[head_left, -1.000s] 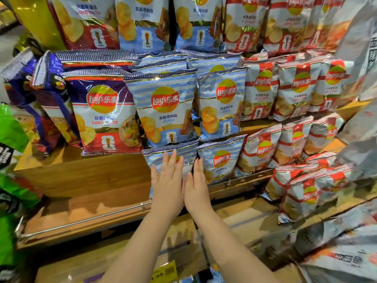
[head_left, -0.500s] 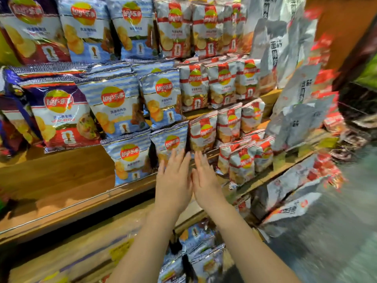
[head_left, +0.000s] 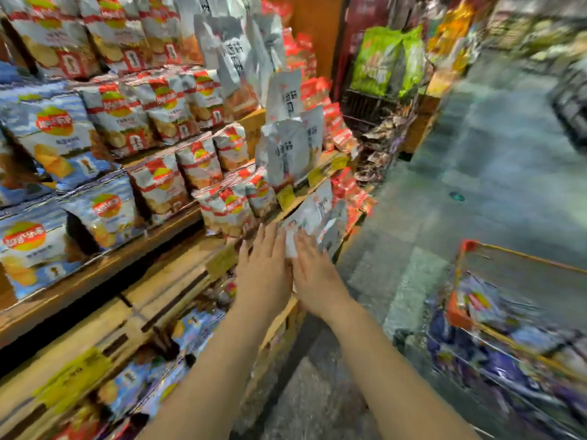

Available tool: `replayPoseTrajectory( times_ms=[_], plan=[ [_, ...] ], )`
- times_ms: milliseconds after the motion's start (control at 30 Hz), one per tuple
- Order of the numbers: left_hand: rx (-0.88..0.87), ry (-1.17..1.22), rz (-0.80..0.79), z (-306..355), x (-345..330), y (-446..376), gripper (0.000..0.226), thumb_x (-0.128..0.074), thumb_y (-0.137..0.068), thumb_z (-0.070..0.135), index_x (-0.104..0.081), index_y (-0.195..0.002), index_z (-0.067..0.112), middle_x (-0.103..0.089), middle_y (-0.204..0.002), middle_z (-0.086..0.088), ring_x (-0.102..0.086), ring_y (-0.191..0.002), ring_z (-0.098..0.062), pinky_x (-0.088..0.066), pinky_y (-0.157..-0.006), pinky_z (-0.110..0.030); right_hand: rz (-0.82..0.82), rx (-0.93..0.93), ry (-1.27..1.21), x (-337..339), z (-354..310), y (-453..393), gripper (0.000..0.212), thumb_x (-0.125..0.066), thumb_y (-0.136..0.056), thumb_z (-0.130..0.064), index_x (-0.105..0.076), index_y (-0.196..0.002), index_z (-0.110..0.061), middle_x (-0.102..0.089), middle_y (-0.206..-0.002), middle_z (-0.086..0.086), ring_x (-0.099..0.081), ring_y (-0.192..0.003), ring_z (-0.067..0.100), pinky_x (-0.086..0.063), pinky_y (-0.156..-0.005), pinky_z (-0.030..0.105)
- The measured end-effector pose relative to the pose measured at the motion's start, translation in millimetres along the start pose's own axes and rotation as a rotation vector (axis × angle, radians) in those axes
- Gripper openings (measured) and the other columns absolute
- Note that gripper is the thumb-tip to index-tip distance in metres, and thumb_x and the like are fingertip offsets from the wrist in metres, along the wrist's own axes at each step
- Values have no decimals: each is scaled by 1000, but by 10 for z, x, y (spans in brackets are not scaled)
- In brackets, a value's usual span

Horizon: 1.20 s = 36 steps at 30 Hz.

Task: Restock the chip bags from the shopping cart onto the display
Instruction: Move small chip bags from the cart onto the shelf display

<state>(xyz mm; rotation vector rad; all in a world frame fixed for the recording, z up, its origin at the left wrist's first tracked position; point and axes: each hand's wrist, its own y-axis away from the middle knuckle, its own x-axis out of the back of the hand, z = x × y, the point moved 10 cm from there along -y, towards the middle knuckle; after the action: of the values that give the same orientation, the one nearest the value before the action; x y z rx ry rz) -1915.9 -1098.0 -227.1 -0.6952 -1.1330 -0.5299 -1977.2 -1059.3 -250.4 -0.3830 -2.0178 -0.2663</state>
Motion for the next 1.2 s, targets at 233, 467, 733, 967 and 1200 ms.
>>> replayPoseTrajectory(
  times_ms=[233,467,733,967,1200],
  plan=[
    [-276,-72,-205,1688,-603,438,64,-25,-101,24,16,-149,12,18,-158,-5,20,-144,-23,5,-116,-43,138,-294,-28,472,1295,1316,52,-20,-105,-21,0,-152,-13,5,-161,2,6,-147,14,6,-116,29],
    [-560,3,-280,3049,-911,892,65,-29,-101,24,11,-150,13,17,-158,-6,15,-146,-23,4,-118,-43,281,-567,-1,819,2227,2385,52,-23,-104,-18,-5,-152,-12,-1,-161,4,0,-148,16,-1,-118,29],
    [-718,6,-389,3854,-1318,1141,60,-23,-103,24,15,-150,15,20,-157,-2,20,-144,-19,6,-116,-44,311,-746,-68,871,2876,3014,51,-19,-106,-25,-4,-152,-12,3,-161,1,6,-147,13,4,-118,31],
    [-861,22,-442,4788,-1733,1004,64,-28,-102,26,12,-150,14,21,-157,-3,20,-144,-20,5,-116,-44,377,-871,-35,1244,3668,3317,51,-21,-106,-26,-7,-152,-12,1,-161,4,4,-147,16,1,-119,31],
    [-880,157,-484,5730,-2110,611,62,-25,-104,27,16,-149,19,20,-157,0,22,-143,-17,11,-115,-43,385,-984,-6,1695,4639,3400,52,-22,-105,-29,-7,-153,-14,0,-161,3,3,-147,16,-1,-118,32]
  ],
)
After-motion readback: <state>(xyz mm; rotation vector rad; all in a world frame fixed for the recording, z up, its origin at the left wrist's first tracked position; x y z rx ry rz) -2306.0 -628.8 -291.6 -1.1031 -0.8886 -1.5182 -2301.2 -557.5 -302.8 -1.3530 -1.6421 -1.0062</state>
